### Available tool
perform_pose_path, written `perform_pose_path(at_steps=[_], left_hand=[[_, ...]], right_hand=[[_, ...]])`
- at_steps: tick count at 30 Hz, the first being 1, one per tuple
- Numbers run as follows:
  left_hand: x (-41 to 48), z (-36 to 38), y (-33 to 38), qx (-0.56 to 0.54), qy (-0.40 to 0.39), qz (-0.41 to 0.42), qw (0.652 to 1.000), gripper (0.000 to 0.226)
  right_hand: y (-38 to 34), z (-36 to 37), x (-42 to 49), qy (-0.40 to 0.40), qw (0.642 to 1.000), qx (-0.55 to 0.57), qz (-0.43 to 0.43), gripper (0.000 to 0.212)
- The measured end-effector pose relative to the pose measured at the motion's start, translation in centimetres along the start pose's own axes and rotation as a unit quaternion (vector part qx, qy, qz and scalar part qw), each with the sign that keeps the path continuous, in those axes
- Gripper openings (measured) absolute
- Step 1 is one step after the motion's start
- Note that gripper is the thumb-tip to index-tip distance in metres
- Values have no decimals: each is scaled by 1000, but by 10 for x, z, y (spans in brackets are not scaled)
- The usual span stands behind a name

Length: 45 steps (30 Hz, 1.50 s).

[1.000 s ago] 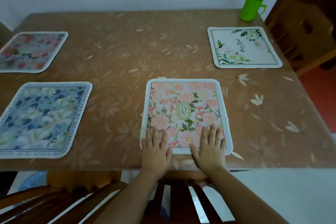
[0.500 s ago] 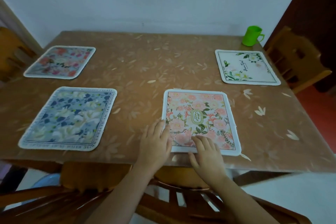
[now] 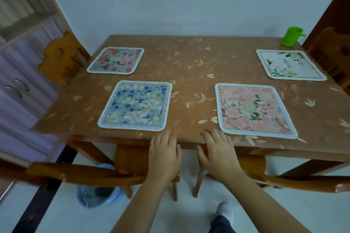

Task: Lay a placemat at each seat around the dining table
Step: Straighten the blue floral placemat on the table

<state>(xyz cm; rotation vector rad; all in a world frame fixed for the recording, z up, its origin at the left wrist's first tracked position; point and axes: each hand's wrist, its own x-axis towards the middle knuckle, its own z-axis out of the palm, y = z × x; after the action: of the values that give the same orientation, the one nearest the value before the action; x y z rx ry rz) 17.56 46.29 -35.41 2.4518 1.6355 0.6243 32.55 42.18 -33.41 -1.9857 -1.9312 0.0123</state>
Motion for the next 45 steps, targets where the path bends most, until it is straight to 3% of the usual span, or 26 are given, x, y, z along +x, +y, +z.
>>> perform_pose_path(at_steps=[5, 14, 23, 34, 38, 45], left_hand=[[-11, -17, -48, 2, 30, 1, 1000, 38], [41, -6, -142, 58, -5, -31, 998, 36], [92, 22, -210, 85, -79, 13, 993, 37], [98, 67, -247, 58, -168, 38, 983, 47], [99, 78, -254, 45, -170, 44, 983, 45], [99, 87, -262, -5, -108, 62, 992, 43]], right_hand=[[-44, 13, 10, 12, 1000, 8, -11, 38], [-76, 59, 72, -12, 999, 21, -48, 35], [-84, 130, 133, -87, 994, 11, -71, 35], [-73, 192, 160, -200, 980, 3, -24, 44], [-75, 199, 163, -174, 984, 7, -29, 48], [-76, 206, 163, -134, 989, 20, -54, 46]])
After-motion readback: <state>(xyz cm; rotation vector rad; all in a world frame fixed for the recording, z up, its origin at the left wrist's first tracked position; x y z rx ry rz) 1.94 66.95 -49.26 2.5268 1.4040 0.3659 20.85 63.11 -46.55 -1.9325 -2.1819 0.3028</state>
